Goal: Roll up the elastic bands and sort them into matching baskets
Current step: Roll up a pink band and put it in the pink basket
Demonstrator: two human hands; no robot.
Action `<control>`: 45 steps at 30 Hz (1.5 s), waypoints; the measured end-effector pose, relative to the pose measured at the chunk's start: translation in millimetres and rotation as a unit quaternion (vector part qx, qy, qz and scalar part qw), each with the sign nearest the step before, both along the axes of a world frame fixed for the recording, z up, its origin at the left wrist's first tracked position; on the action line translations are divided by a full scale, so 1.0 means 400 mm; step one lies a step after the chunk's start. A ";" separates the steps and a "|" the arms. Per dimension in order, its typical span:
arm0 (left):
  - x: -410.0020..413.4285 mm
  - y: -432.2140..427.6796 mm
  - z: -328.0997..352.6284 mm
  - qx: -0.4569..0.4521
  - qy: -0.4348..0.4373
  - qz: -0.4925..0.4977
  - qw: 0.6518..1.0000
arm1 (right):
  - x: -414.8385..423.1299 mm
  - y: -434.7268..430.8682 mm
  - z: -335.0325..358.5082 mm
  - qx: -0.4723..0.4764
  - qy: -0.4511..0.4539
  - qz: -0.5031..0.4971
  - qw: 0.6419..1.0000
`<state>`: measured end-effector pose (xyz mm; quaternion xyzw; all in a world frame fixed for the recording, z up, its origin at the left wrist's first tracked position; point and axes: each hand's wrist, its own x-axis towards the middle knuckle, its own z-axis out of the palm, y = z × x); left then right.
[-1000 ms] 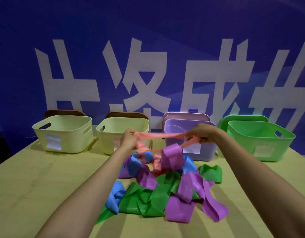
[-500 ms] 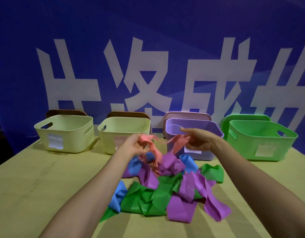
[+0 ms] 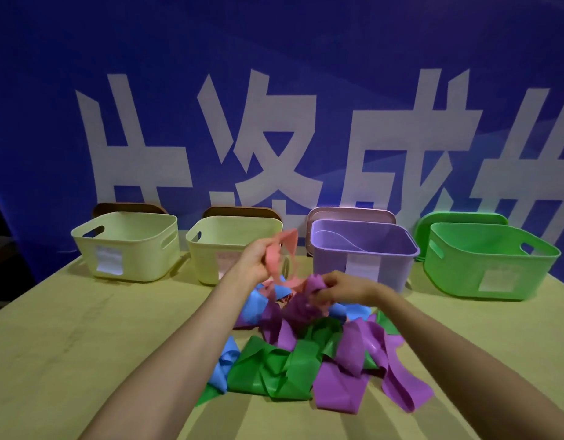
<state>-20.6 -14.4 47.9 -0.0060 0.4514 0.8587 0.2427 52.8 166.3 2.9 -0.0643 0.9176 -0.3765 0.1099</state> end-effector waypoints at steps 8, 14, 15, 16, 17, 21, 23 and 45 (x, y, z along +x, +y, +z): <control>-0.020 -0.067 -0.009 -0.079 0.112 -0.050 0.989 | -0.002 0.117 0.077 -0.111 -0.008 -0.118 0.987; 0.003 -0.004 0.006 -0.070 0.148 -0.069 0.984 | -0.024 0.044 0.141 0.259 0.017 -0.007 0.966; 0.000 -0.003 0.006 -0.081 0.151 -0.069 0.983 | -0.021 0.042 0.157 0.208 -0.020 -0.014 0.978; -0.001 -0.006 0.009 -0.082 0.151 -0.068 0.983 | -0.019 0.048 0.171 0.136 -0.050 -0.024 0.989; -0.007 -0.012 0.009 -0.080 0.148 -0.059 0.984 | -0.015 0.055 0.182 0.064 -0.057 -0.037 0.996; -0.022 -0.041 0.015 -0.050 0.119 0.012 0.992 | -0.009 0.088 0.225 -0.108 0.117 -0.149 0.976; -0.036 -0.052 0.012 -0.092 0.100 0.076 0.988 | -0.005 0.099 0.250 -0.210 0.157 -0.208 0.942; 0.006 -0.078 0.047 0.020 0.069 0.020 0.997 | 0.077 0.151 0.192 -0.445 0.026 -0.227 0.866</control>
